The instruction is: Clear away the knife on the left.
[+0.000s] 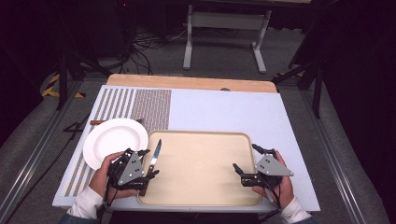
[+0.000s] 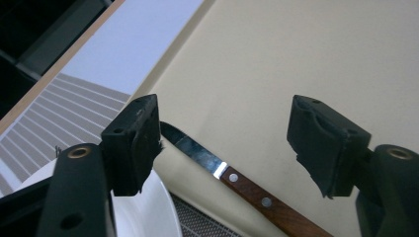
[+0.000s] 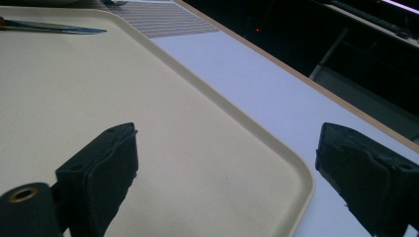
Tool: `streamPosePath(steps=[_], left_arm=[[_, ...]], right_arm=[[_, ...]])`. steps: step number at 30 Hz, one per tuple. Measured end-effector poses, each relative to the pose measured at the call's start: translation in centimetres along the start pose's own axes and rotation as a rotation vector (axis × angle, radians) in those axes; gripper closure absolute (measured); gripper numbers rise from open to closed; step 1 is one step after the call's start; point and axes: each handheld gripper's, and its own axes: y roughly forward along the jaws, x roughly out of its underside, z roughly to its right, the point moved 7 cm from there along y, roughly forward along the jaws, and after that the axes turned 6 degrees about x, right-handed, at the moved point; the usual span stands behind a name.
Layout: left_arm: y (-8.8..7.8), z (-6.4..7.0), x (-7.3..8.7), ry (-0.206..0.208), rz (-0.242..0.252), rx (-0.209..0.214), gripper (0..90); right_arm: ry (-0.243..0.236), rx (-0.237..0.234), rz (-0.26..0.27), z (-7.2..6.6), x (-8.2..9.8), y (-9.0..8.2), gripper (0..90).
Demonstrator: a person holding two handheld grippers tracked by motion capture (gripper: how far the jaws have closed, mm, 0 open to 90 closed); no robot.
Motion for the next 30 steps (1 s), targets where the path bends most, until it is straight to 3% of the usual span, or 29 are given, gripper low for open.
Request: streamPosePath(steps=[20,30], left_arm=[[-2.1,-1.5,0.6,-0.058,0.068,-0.032,18.3],[-2.8,-2.2,1.2,-0.078,0.064,-0.059,16.6]], right_arm=[[-0.001,-0.001,0.0,0.0,0.0,0.0,9.9],[-0.001,0.0,0.003,0.0,0.0,-0.1,10.0]])
